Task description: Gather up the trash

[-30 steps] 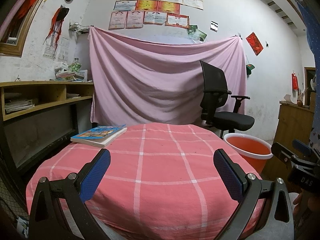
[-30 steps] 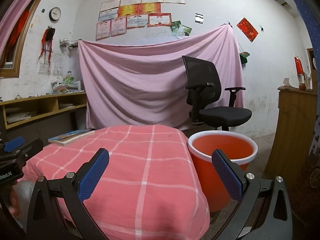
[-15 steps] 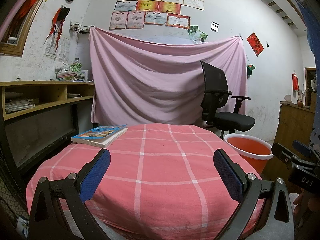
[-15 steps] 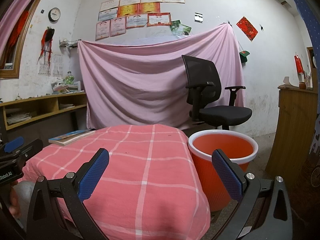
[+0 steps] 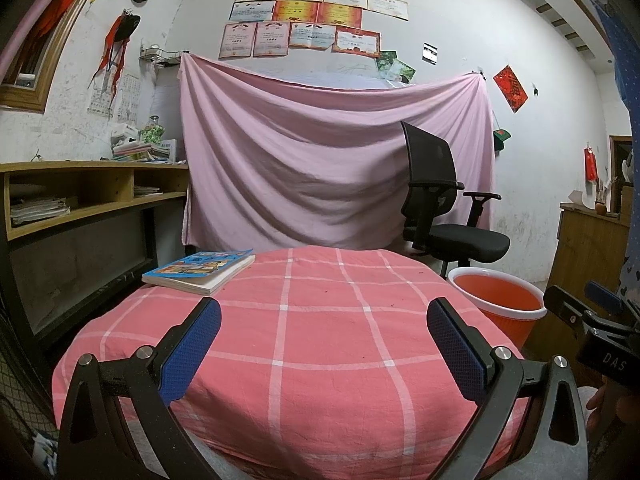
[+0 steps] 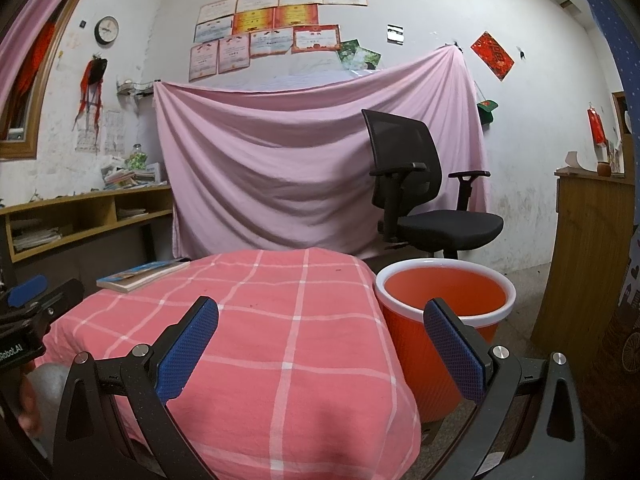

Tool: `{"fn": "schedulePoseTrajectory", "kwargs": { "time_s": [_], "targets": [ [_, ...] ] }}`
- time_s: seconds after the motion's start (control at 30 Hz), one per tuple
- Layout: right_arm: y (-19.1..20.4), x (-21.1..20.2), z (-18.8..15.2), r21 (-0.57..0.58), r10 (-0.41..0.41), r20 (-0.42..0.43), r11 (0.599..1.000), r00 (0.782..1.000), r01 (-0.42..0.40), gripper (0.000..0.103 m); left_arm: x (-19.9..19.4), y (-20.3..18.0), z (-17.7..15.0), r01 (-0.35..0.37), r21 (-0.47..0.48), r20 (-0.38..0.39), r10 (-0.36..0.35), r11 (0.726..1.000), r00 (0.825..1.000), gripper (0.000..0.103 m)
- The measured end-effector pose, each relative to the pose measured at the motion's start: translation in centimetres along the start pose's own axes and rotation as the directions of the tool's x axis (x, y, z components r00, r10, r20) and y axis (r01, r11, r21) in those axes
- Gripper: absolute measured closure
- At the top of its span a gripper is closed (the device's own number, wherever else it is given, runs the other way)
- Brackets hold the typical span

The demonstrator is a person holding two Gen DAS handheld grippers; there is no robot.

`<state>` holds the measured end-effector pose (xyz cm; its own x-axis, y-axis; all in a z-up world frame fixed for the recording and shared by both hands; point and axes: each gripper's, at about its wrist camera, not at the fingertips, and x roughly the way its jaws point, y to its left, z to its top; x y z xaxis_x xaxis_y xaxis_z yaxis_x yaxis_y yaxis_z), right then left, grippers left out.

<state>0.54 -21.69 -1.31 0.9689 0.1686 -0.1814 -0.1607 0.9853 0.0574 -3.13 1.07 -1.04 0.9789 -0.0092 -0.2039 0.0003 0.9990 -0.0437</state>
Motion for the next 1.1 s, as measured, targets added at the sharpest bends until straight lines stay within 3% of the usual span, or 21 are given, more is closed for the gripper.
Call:
{"fn": "schedulePoseTrajectory", "kwargs": {
  "time_s": [1.1],
  "targets": [
    [0.02, 0.13, -0.19, 0.002, 0.0, -0.005, 1.0, 1.0, 0.0, 0.0, -0.01, -0.12, -0.04, -0.001, -0.001, 0.0, 0.001, 1.0, 1.0, 0.002]
  ]
}}
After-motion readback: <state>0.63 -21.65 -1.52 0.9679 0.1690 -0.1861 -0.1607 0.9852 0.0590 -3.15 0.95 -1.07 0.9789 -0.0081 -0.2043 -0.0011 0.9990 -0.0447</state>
